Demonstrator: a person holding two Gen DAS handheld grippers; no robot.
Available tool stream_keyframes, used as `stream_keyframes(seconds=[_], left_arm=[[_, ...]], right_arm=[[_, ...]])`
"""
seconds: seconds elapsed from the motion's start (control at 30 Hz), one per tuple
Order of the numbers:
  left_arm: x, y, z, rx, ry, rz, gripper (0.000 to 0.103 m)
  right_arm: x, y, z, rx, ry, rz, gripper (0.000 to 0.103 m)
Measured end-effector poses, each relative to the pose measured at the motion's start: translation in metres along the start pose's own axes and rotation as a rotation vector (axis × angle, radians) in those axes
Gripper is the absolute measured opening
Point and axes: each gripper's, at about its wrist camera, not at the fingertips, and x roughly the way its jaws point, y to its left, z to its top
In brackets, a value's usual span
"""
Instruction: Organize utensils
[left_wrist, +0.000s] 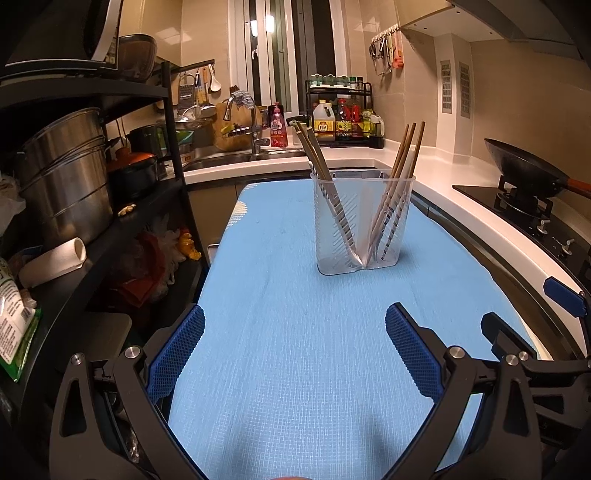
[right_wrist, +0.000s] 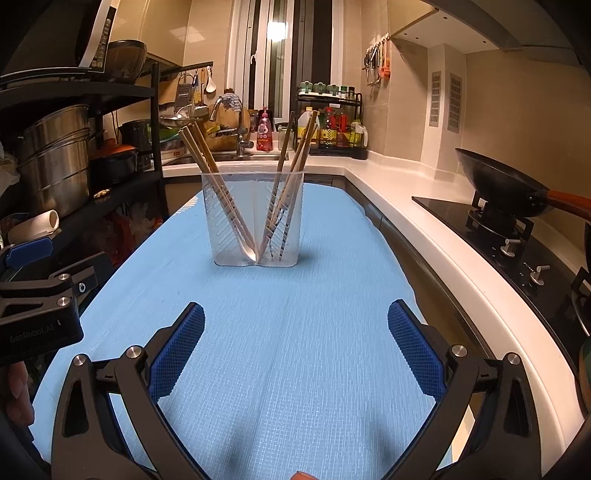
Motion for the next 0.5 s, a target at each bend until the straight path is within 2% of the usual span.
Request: stream_keyframes(seconds=[0.5], left_arm=[[-0.0030,-0.0049,0.0047,0.013,-0.005,-0.012,0.095]], right_arm=[[-0.0002,-0.0004,0.0004,0.000,0.005,0.005,0.098]])
